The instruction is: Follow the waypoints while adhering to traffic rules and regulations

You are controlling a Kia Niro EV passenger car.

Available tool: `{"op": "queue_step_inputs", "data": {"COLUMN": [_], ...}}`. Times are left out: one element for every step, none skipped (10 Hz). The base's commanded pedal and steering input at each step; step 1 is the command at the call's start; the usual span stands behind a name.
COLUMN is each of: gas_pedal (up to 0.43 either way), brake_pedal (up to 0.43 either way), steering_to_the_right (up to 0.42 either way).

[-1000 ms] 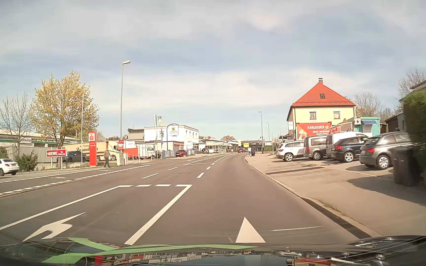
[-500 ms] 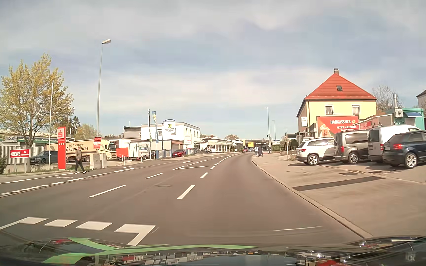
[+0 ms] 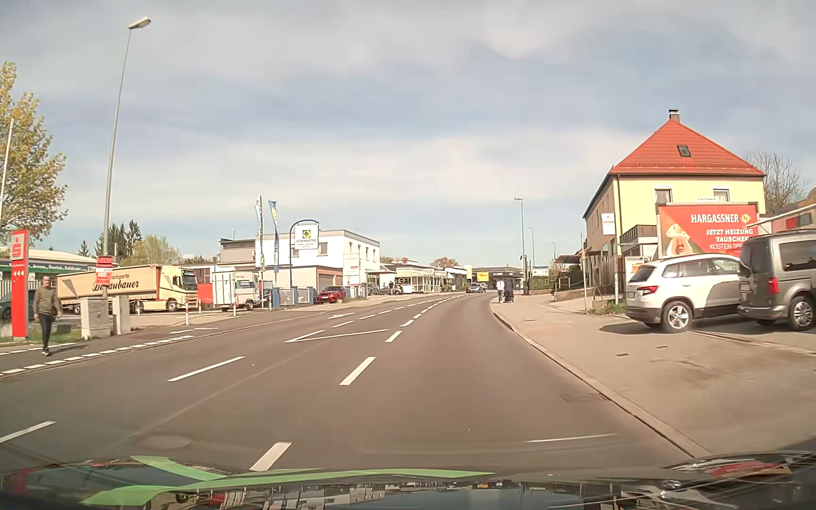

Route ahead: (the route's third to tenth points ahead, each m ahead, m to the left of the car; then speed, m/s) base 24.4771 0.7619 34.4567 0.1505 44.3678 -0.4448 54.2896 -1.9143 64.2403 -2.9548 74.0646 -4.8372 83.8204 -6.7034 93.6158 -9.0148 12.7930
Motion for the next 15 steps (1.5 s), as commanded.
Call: {"op": "queue_step_inputs", "data": {"gas_pedal": [0.079,0.079,0.079,0.079,0.079,0.087,0.087,0.087,0.087,0.087,0.098,0.098,0.098,0.087,0.059], "brake_pedal": [0.0,0.0,0.0,0.0,0.0,0.0,0.0,0.0,0.0,0.0,0.0,0.0,0.0,0.0,0.0], "steering_to_the_right": [0.0,0.001,0.001,0.001,0.001,0.004,0.005,0.005,0.005,0.005,0.005,0.006,0.006,0.007,0.008]}}
